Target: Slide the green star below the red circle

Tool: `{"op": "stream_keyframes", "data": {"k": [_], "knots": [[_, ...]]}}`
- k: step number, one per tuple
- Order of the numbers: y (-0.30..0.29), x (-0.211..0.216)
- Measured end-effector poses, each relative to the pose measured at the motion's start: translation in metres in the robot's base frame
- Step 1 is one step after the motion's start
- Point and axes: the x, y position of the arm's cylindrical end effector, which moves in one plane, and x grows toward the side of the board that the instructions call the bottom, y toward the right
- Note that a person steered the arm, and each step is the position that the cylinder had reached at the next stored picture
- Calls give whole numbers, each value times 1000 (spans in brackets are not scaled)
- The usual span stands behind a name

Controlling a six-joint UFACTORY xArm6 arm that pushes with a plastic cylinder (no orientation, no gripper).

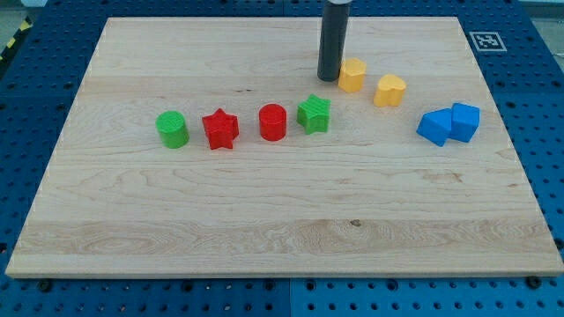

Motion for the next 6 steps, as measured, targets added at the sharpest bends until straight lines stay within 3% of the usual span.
{"op": "stream_keyframes", "data": {"k": [6], "knots": [[29,9]]}}
